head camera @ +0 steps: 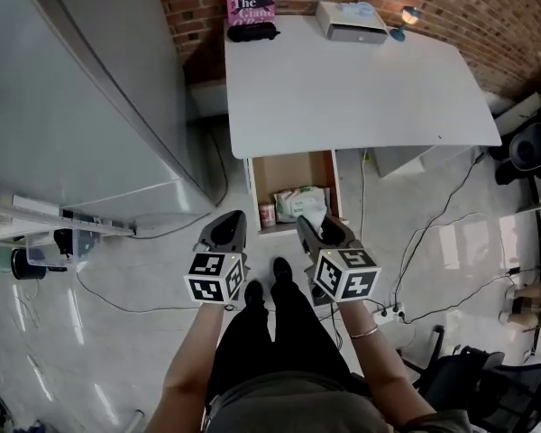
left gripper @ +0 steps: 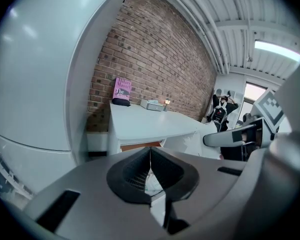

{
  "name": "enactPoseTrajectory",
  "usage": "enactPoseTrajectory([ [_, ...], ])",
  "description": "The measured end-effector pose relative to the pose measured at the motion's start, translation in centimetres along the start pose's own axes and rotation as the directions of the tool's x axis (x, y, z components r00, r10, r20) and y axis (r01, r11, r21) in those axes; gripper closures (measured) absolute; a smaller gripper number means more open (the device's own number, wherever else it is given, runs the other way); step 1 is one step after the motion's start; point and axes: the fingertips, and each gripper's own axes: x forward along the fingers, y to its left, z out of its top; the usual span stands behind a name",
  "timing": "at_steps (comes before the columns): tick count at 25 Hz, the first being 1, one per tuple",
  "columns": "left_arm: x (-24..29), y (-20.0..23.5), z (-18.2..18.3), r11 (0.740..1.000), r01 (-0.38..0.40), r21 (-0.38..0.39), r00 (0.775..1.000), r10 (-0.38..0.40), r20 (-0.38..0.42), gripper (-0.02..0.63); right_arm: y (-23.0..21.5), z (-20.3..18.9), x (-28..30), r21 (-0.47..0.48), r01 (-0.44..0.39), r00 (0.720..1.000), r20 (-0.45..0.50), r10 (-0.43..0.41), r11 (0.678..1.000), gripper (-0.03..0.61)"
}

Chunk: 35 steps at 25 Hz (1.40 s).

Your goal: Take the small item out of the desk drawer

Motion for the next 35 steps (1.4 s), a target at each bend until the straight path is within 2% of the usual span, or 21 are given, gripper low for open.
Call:
enactPoseTrajectory([
  [16, -1.0, -1.1, 1.0, 0.996, 0.067, 0.06, 0.998, -0.067, -0.003, 0.591, 0.7, 2.3, -4.5, 0.039, 0.057, 0.991, 0.119, -0.061, 0.998, 0.403],
  [22, -1.3, -1.2, 1.3, 0.994, 0.082, 0.075, 0.997, -0.082, -0.002, 0.591, 0.6, 2.3, -5.1, 0.064, 0.064, 0.988, 0.136, -0.072, 0.996, 0.403],
  [35, -1.1, -1.1, 1.0, 0.993, 0.088, 0.075, 0.996, -0.087, -0.017, 0.591, 0.1, 2.9, -5.9, 0.055, 0.11, 0.978, 0.171, -0.118, 0.992, 0.403],
])
